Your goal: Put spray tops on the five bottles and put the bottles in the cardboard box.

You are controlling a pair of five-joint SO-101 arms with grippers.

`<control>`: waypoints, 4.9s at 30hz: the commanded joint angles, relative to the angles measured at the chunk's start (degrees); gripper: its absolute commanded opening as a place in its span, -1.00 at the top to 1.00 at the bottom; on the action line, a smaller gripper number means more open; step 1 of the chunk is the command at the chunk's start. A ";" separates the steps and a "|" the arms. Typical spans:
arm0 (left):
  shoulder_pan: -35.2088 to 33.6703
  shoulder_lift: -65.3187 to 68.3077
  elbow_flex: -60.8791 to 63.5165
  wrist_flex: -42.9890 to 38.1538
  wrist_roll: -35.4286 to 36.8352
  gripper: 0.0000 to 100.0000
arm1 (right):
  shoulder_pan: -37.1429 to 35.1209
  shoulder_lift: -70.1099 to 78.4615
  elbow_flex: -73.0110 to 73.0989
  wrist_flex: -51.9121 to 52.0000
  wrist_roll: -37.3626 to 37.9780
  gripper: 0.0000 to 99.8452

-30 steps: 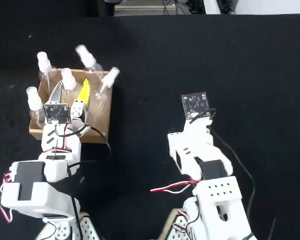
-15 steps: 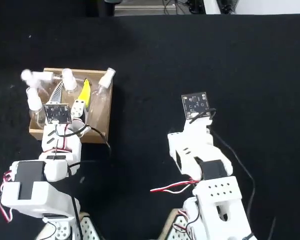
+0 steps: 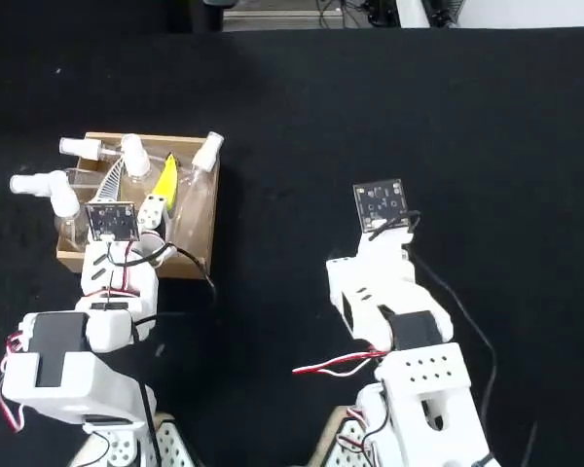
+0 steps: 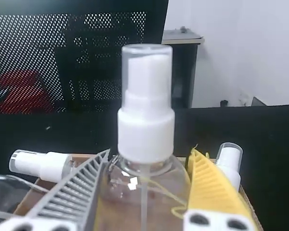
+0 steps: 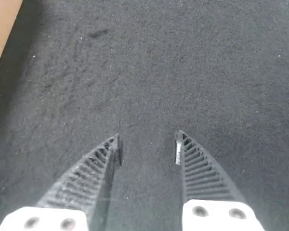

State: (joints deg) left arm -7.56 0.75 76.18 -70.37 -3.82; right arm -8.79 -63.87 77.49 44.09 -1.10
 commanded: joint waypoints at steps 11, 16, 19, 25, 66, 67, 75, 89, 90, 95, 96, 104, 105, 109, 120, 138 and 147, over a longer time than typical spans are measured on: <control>0.04 -1.05 -2.42 -0.97 -0.26 0.56 | -0.44 -0.13 -0.40 -0.79 0.53 0.67; 0.04 -1.14 -2.33 2.02 0.09 0.35 | -0.44 -0.13 -0.48 -0.79 0.53 0.67; -1.01 -1.41 -2.59 2.90 0.18 0.35 | -0.44 -0.13 -0.48 -0.79 0.53 0.67; -1.45 -10.99 -2.24 10.02 0.18 0.35 | -0.44 -0.13 -0.48 -0.88 0.53 0.67; -15.43 -42.46 -46.90 106.55 14.68 0.35 | -0.70 -0.13 -0.48 -0.88 0.53 0.67; -17.36 -42.55 -47.60 109.27 14.68 0.35 | -0.70 -0.13 -0.48 -0.88 0.53 0.67; -21.76 -41.85 -55.52 122.73 14.68 0.35 | -0.70 -0.13 -0.48 -0.88 0.53 0.67; -38.29 -17.93 -68.53 127.65 6.07 0.35 | -0.70 -0.04 -0.40 -0.79 0.53 0.67; -39.69 -15.74 -69.85 127.65 5.89 0.35 | -0.70 -0.13 -0.40 -0.79 0.53 0.67; -44.79 -7.12 -74.95 127.65 1.41 0.35 | -0.79 -0.13 -0.22 -0.88 0.62 0.67; -45.23 -5.80 -75.21 127.56 0.09 0.35 | -0.79 -0.13 -0.22 -0.88 0.62 0.67; -43.65 5.54 -75.56 127.47 -4.31 0.35 | -0.79 -0.13 -0.22 -0.88 0.62 0.67; -42.86 6.33 -75.30 127.74 -4.31 0.35 | -0.79 -0.13 -0.22 -0.88 0.62 0.67; -38.90 8.00 -74.15 128.09 -4.31 0.35 | -0.79 -0.13 -0.22 -0.88 0.62 0.67; -33.63 3.96 -68.70 125.54 -5.98 0.35 | -0.79 -0.13 -0.22 -0.88 0.62 0.67; -34.59 -3.16 -68.97 128.44 -6.15 0.35 | -0.79 -0.13 -0.22 -0.88 0.62 0.67; -36.18 -8.09 -68.09 130.02 -8.35 0.35 | -0.79 -0.13 -0.22 -0.88 0.62 0.67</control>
State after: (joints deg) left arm -41.93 -3.74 8.13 59.12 -11.38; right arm -8.79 -63.87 77.49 44.09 -1.10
